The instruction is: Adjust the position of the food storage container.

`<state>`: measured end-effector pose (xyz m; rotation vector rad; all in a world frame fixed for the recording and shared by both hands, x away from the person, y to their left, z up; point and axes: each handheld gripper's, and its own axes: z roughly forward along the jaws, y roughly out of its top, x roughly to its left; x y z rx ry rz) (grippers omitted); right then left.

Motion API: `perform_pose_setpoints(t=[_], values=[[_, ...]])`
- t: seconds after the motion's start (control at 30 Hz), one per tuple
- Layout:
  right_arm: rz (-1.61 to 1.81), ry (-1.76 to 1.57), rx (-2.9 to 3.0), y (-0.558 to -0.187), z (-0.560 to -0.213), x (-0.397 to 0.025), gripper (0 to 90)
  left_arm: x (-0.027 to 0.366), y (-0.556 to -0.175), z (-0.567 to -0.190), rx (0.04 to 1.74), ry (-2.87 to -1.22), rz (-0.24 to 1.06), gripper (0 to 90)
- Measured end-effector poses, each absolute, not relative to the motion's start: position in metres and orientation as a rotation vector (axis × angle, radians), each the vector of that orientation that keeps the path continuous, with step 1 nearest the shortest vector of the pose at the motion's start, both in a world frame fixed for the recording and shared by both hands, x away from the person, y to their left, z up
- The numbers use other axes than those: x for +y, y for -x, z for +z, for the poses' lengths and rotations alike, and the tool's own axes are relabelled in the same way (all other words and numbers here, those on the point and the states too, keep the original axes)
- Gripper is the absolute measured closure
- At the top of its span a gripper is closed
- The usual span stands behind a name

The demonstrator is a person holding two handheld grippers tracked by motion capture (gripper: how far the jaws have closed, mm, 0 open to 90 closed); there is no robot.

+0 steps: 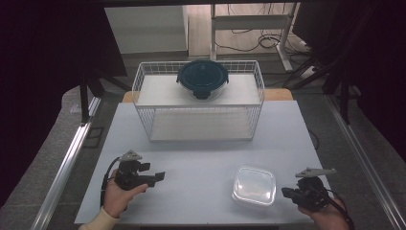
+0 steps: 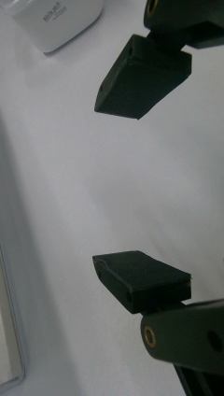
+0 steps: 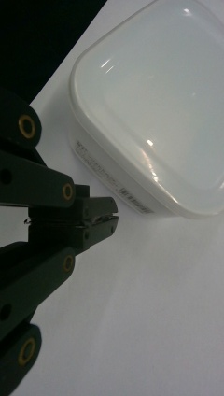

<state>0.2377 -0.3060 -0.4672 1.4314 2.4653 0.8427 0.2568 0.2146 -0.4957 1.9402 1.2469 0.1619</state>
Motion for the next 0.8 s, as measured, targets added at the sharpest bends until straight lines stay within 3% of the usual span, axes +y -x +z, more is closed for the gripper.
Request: perform_pose_setpoints(t=[0.8], values=[[0.845,-1.389,2.533,-0.246,-0.473,-0.282,89.3,0.216,-0.258,-0.497,1.255,-1.940,0.162,23.4]])
